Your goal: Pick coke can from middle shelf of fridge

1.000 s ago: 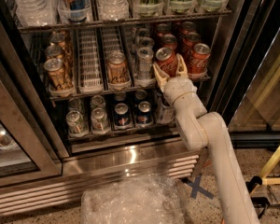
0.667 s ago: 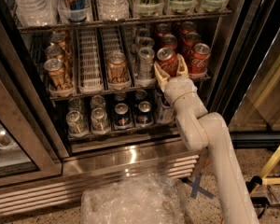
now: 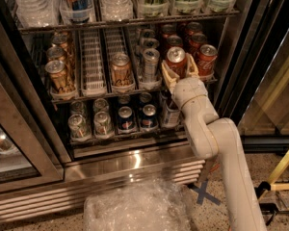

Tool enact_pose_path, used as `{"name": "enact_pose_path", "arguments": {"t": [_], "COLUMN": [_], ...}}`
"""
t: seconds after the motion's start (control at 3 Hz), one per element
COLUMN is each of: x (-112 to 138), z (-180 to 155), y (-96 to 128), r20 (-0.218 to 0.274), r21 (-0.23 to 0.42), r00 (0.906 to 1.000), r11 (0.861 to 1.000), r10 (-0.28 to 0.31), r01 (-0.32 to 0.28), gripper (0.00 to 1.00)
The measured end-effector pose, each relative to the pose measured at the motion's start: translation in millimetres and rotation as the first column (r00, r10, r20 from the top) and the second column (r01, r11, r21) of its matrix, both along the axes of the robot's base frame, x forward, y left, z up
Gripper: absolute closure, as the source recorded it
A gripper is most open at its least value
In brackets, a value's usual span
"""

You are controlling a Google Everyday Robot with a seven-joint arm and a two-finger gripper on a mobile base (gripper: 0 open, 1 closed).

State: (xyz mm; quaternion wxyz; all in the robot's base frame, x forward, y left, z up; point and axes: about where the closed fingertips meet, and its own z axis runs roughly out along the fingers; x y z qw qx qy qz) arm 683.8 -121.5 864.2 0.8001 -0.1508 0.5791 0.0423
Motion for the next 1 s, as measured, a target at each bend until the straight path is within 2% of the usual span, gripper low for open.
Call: {"name": "enact_pose_path", "arguments": {"t": [0.67,1.0], "x": [-24,-32], "z": [23,26], "y": [3,2], "r20": [0.055,0.063], "r21": [0.025,0.006], "r00": [0.9975,0.9971], "r11": [0.999,0.999], "r10": [0.044,0.043], "r01": [-0.046,-0.043], "gripper": [1.0,1.0]}}
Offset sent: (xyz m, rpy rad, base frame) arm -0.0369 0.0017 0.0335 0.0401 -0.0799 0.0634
